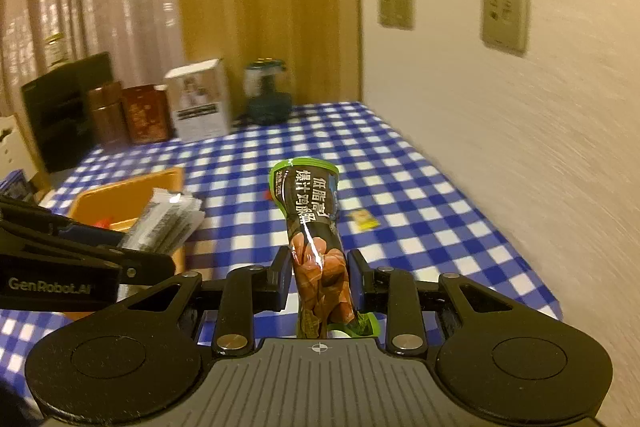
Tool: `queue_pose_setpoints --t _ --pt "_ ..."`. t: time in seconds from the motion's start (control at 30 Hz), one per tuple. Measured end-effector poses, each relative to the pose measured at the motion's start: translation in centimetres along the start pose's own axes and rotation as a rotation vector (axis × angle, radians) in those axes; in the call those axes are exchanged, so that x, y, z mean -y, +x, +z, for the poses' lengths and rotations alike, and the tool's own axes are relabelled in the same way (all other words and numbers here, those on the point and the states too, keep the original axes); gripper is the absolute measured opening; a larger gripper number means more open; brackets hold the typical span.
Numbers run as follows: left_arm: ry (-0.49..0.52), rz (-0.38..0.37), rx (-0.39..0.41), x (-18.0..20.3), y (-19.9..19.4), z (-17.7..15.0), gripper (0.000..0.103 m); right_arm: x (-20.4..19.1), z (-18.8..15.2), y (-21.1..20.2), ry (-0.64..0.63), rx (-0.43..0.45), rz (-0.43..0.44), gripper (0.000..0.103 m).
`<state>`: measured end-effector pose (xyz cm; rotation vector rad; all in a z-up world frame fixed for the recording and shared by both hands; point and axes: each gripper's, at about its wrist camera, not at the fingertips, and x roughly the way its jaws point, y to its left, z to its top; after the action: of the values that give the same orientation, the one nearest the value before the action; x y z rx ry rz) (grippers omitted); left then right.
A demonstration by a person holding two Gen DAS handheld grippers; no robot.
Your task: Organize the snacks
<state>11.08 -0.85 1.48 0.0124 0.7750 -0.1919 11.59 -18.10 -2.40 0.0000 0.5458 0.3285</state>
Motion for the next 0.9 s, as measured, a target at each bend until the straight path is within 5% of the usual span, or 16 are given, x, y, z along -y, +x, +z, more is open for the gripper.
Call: queue_pose_setpoints --t 0.9 --pt "-0.198 0.186 0.056 -8.8 -6.8 -5.2 0.036 -10.3 -0.2 -0.7 -0.153 0.041 0.187 0.03"
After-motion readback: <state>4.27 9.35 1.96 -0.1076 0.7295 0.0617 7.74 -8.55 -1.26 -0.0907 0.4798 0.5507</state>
